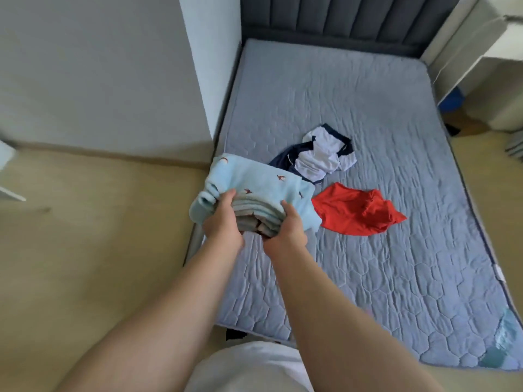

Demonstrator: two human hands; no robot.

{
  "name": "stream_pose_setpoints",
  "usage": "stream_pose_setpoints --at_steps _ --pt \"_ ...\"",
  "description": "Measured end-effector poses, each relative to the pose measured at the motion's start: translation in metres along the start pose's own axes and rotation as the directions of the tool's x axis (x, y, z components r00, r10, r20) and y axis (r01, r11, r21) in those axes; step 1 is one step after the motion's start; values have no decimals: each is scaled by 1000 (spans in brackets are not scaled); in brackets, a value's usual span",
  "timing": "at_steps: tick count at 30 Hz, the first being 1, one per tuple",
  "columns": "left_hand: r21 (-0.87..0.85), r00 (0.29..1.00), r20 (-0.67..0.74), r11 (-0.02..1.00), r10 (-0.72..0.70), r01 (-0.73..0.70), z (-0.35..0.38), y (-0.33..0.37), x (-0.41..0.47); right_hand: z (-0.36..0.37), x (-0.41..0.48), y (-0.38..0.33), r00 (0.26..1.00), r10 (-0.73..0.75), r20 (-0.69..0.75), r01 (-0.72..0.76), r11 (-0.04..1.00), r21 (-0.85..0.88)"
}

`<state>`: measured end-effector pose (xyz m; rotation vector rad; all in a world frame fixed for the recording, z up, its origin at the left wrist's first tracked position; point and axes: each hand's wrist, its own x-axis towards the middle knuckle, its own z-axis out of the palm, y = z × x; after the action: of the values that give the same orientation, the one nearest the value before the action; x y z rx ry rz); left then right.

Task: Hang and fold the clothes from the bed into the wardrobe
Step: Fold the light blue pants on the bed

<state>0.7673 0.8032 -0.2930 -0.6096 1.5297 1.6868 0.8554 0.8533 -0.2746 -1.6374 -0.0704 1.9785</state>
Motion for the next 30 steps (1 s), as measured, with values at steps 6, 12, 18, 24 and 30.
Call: stream_pose_setpoints --at_steps 6,12,18,24,30 --pt "-252 995 -61 964 76 -89 -72 70 -20 56 -46 38 968 -172 181 210 953 -220" --pt "-455 956 -213 845 204 -282 -186 155 -56 123 -116 123 865 -129 484 338 864 -374" --pt "-561 891 -343 696 297 -448 -308 231 -72 193 -193 233 736 -41 676 442 785 -434" --pt "-570 839 -441 623 318 -536 -435 332 -69 275 -264 366 654 14 756 447 799 -402" --pt "-567 766 -549 525 334 -635 -559 451 -60 367 -340 502 606 167 777 375 802 -465"
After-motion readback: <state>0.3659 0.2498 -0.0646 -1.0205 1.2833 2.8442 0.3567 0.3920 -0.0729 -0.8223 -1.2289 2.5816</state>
